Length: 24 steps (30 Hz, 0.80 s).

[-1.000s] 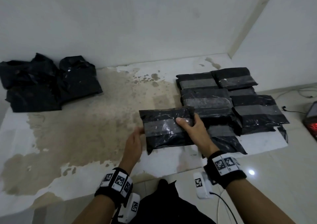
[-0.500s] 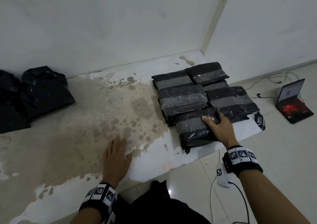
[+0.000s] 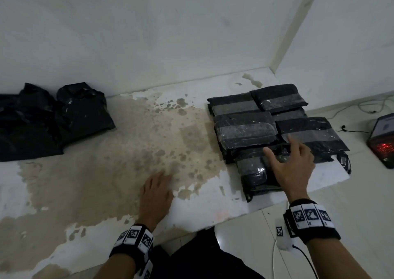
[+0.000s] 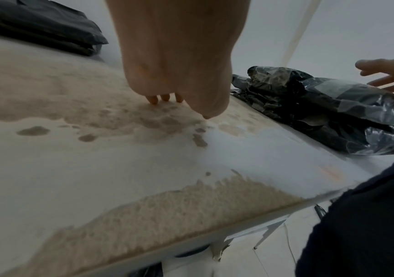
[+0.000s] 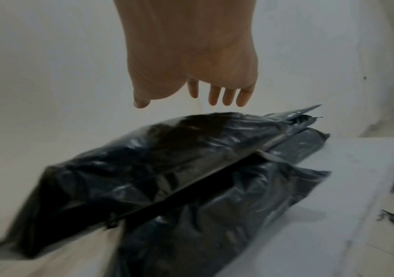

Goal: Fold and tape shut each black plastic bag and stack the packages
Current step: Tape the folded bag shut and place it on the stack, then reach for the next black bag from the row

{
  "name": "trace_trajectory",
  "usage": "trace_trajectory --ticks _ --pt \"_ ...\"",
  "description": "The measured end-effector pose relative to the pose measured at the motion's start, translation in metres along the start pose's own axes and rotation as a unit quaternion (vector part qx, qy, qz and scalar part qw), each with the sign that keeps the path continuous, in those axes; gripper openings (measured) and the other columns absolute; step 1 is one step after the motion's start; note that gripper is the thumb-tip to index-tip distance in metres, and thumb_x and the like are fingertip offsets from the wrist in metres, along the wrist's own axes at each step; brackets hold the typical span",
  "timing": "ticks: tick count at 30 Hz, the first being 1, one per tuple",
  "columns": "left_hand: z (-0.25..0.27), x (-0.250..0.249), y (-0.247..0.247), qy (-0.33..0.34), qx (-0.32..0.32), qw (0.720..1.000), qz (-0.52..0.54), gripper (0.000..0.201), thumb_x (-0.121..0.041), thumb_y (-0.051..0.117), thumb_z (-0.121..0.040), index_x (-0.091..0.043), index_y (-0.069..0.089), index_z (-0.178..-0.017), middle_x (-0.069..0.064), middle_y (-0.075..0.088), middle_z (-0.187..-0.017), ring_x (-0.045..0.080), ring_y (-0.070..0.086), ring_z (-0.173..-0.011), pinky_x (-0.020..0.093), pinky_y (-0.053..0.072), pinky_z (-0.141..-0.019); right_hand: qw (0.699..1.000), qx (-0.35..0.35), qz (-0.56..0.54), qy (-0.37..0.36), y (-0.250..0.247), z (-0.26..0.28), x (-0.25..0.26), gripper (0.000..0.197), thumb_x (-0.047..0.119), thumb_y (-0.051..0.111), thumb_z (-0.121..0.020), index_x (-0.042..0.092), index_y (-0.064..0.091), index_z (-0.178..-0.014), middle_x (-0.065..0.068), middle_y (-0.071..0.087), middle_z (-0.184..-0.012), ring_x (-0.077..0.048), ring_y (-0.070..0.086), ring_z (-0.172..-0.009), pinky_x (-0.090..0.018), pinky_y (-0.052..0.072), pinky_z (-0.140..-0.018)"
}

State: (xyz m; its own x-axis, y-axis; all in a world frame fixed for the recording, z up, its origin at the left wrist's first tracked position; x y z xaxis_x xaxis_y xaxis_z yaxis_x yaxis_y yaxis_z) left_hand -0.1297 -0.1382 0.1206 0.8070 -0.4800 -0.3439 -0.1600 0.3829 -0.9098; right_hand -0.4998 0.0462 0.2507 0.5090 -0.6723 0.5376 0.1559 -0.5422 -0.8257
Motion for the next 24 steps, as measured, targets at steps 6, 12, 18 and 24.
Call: trace_trajectory --ticks 6,12,18,24 --pt "-0.006 0.017 -0.022 0.000 -0.035 0.998 0.051 0.064 -0.045 0.021 -0.088 -0.021 0.064 -0.128 0.003 0.055 -0.138 0.029 0.046 -0.130 0.044 0.036 -0.105 0.978 0.070 -0.050 -0.191 0.049 0.012 0.129 0.072 0.070 0.054 -0.086 0.023 0.054 -0.140 -0.008 0.051 -0.136 -0.027 0.041 -0.131 -0.046 0.034 -0.109" --pt "-0.006 0.076 -0.054 -0.057 -0.059 0.992 0.095 0.059 -0.044 0.024 -0.087 -0.023 0.066 -0.124 0.001 0.055 -0.132 0.028 0.045 -0.128 0.040 0.032 -0.103 0.899 0.315 0.035 -0.302 0.204 0.079 0.229 0.083 0.078 0.043 -0.086 0.027 0.040 -0.151 -0.008 0.039 -0.152 -0.027 0.033 -0.142 -0.044 0.030 -0.118" --pt "-0.034 0.166 -0.129 -0.143 -0.141 0.973 0.114 0.058 -0.046 0.034 -0.084 -0.025 0.059 -0.132 0.002 0.051 -0.136 0.029 0.047 -0.126 0.042 0.033 -0.105 0.870 0.326 0.140 -0.342 0.269 0.119 0.227 0.093 0.084 0.017 -0.085 0.027 0.033 -0.157 -0.015 0.029 -0.163 -0.037 0.023 -0.152 -0.049 0.025 -0.120" --pt "-0.093 0.253 -0.200 -0.263 -0.218 0.929 0.141 0.070 -0.043 0.066 -0.092 -0.015 0.039 -0.151 0.015 0.033 -0.154 0.038 0.036 -0.138 0.053 0.030 -0.114 0.883 0.279 0.115 -0.360 0.277 0.124 0.217 0.081 0.076 0.023 -0.095 0.022 0.050 -0.149 -0.015 0.044 -0.156 -0.034 0.035 -0.145 -0.046 0.025 -0.114"
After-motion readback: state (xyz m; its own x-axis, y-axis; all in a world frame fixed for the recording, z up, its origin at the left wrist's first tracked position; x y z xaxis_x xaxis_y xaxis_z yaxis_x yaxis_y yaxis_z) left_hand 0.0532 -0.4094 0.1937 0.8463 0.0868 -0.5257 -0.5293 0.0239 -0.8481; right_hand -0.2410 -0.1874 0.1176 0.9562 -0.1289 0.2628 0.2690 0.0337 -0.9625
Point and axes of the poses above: each hand's wrist, its own z-axis away from the middle knuckle, its own y-axis out of the palm, x = y × z, the point moved 8 cm from there along -z, towards the middle knuckle
